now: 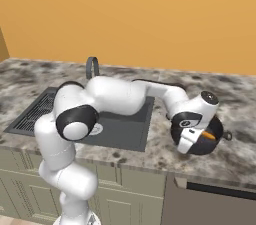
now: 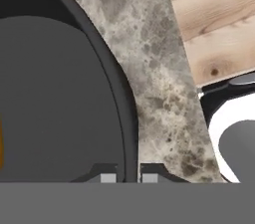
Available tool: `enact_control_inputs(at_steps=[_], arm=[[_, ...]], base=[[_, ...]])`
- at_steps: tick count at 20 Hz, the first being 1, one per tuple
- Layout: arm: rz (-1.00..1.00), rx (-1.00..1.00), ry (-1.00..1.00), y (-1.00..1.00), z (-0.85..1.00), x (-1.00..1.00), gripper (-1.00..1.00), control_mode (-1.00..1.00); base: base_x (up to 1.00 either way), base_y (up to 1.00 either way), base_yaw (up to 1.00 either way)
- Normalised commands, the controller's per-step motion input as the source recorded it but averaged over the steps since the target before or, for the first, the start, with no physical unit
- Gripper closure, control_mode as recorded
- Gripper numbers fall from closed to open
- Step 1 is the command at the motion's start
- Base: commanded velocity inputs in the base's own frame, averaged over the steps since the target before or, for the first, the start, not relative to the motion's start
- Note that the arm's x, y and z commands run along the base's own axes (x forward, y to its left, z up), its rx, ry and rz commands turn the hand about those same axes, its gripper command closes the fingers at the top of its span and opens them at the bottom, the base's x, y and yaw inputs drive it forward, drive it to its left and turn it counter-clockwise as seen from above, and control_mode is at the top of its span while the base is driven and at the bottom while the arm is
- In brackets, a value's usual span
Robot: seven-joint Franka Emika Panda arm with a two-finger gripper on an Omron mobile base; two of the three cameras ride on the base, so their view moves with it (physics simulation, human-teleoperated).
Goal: Dump the carrot from the pot into the sink. Then turn on the water and wash the carrot. Then turn off the water and put the carrot back in the pot.
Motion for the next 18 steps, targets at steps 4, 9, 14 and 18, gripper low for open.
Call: enact_control_inputs(at_steps=[4, 9, 14, 18], arm=[[0.0, -0.15, -0.17, 0.33, 0.34, 0.0, 1.0, -1.0], [0.0, -0.27, 0.0, 0.4, 0.5, 0.0, 1.0, -1.0], [0.03, -0.41, 0.0, 0.59, 0.55, 0.0, 1.0, -1.0], [0.08, -0.32, 0.06, 0.54, 0.47, 0.0, 1.0, -1.0]], base=[[0.0, 0.0, 0.0], [0.0, 0.0, 0.0], [0.0, 0.0, 0.0], [0.0, 0.0, 0.0]])
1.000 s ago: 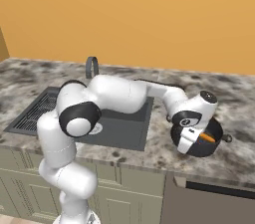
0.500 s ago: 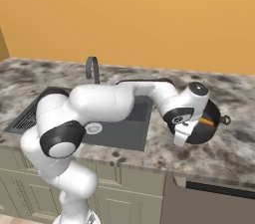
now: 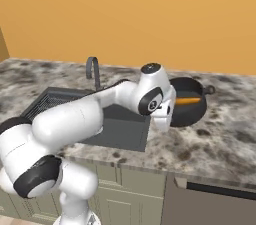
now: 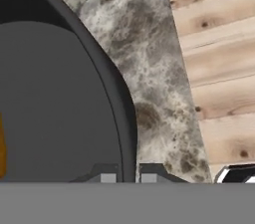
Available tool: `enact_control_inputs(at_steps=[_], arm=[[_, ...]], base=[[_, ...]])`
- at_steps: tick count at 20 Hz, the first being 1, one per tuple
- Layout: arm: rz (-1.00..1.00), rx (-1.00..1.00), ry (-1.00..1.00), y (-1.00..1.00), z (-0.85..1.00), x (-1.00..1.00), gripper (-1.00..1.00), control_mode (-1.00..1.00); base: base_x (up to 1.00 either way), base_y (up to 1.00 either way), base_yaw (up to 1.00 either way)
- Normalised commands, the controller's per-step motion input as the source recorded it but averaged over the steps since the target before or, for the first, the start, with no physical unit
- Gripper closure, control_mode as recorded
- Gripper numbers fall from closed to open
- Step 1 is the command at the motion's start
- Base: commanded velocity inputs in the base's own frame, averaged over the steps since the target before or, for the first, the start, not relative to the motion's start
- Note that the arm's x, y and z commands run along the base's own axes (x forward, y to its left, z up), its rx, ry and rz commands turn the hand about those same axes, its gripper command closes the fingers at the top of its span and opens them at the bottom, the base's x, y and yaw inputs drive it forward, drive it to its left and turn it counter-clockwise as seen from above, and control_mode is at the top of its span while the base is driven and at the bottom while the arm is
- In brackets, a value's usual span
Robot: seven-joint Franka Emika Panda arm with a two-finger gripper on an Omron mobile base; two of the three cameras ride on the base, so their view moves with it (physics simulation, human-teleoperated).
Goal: Dump the carrot from the pot into the sink. Then turn on the water and wash the carrot. Then turn off the water and put the carrot back in the pot.
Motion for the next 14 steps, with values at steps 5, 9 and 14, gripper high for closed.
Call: enact_control_inputs(at_steps=[5, 9, 14], arm=[[0.15, -0.27, 0.12, 0.41, 0.53, 0.0, 1.0, -1.0], [0.17, -0.2, 0.18, 0.1, 0.72, 0.0, 1.0, -1.0], [0.19, -0.14, 0.21, 0.01, 0.77, 0.1, 1.0, -1.0]], base=[[0.0, 0.0, 0.0], [0.0, 0.0, 0.0], [0.0, 0.0, 0.0]])
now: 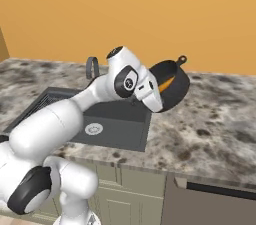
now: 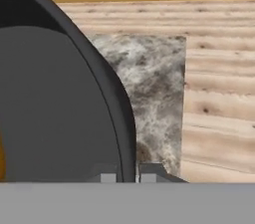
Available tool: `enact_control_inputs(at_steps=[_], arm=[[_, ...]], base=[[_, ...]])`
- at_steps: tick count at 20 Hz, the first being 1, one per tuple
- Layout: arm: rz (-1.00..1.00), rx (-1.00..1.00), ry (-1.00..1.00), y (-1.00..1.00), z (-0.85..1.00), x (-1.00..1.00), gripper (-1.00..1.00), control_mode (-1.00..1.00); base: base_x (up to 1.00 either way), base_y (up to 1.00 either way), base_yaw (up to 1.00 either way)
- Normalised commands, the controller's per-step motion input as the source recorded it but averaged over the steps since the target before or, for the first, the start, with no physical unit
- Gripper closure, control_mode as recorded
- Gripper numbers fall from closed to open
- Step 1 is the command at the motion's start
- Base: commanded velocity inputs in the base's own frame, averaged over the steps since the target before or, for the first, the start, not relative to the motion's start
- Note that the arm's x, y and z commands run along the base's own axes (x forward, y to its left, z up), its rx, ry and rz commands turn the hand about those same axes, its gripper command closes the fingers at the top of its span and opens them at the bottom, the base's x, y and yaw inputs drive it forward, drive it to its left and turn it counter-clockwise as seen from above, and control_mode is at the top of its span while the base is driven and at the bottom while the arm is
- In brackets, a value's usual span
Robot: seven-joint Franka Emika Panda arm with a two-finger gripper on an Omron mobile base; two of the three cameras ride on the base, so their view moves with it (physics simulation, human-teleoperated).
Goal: Dump the carrot from the pot into the sink. Then turn on the water and wash the carrot. Then turn off the water and put the carrot back in the pot.
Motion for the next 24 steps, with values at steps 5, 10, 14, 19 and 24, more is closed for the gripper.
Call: enact_control_inputs(at_steps=[5, 10, 14, 19, 24], arm=[[0.14, -0.16, 0.19, 0.2, 0.58, 0.16, 1.0, -1.0], [0.05, -0.24, 0.08, 0.59, 0.35, 0.09, 1.0, -1.0], [0.0, -0.27, 0.0, 0.57, 0.23, 0.0, 1.0, -1.0], [0.0, -0.27, 0.0, 0.38, 0.14, 0.0, 1.0, -1.0], [0.0, -0.22, 0.0, 0.19, 0.2, 0.0, 1.0, -1.0]], base=[[0.0, 0.0, 0.0], [0.0, 0.0, 0.0], [0.0, 0.0, 0.0], [0.0, 0.0, 0.0], [0.0, 0.0, 0.0]])
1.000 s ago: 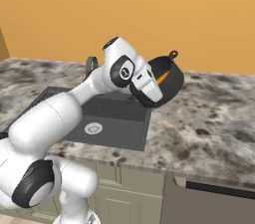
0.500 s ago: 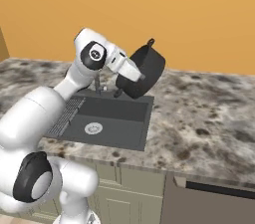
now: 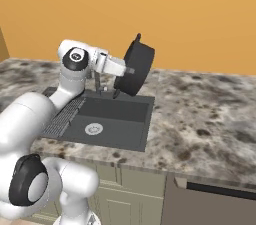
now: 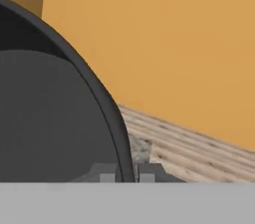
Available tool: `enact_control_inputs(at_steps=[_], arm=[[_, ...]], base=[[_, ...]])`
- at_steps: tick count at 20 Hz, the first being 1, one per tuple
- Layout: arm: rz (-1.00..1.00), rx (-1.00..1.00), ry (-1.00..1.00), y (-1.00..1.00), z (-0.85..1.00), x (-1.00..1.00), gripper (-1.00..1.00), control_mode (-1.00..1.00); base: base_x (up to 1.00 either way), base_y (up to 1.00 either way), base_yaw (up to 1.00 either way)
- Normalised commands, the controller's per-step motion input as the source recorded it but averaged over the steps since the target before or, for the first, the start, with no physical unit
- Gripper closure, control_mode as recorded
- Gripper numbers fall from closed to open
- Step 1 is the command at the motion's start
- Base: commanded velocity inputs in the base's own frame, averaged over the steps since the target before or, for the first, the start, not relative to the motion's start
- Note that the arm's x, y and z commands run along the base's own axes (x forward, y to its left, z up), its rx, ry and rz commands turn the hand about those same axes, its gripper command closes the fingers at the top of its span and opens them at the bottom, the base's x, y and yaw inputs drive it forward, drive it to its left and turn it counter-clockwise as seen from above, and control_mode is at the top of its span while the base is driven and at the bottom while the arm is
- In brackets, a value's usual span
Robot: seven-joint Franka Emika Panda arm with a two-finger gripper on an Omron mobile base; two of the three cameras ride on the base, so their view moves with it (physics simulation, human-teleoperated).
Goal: Dump the carrot from the pot into the sink. Then turn on the water and wash the carrot. Then turn off the water and put the carrot back in the pot.
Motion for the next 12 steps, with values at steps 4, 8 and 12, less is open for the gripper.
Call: enact_control_inputs(at_steps=[4, 8, 12], arm=[[0.0, -0.17, 0.0, 0.05, 0.24, 0.0, 1.0, -1.0], [0.0, -0.14, 0.03, 0.05, 0.04, 0.04, 1.0, -1.0], [0.0, -0.12, 0.12, 0.13, 0.0, 0.38, 1.0, -1.0]], base=[[0.0, 0.0, 0.0], [0.0, 0.0, 0.0], [0.0, 0.0, 0.0]])
